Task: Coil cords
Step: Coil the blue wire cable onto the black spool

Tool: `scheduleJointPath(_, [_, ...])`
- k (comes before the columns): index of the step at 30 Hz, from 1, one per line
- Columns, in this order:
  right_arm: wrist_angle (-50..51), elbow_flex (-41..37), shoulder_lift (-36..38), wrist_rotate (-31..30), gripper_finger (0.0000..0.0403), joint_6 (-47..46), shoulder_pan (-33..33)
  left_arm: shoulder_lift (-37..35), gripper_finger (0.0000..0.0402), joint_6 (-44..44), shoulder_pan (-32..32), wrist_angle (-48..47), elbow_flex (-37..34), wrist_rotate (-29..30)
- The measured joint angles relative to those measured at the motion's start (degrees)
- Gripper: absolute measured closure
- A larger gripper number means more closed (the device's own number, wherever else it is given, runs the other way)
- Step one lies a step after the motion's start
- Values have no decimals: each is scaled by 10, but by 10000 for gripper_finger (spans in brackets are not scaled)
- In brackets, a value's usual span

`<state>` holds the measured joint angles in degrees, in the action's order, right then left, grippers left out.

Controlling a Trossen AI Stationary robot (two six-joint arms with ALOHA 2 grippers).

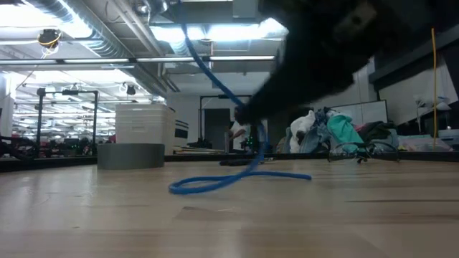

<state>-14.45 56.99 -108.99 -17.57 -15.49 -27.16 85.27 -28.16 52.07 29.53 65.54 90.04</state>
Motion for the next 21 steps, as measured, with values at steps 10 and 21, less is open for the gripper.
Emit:
scheduleJointPath(10, [119, 0, 0, 7, 397, -89, -3, -5, 401, -40, 1, 32, 0, 0])
scheduleJointPath(21, [177, 0, 1, 27, 369, -149, -2, -10, 402, -35, 9, 33, 0, 0])
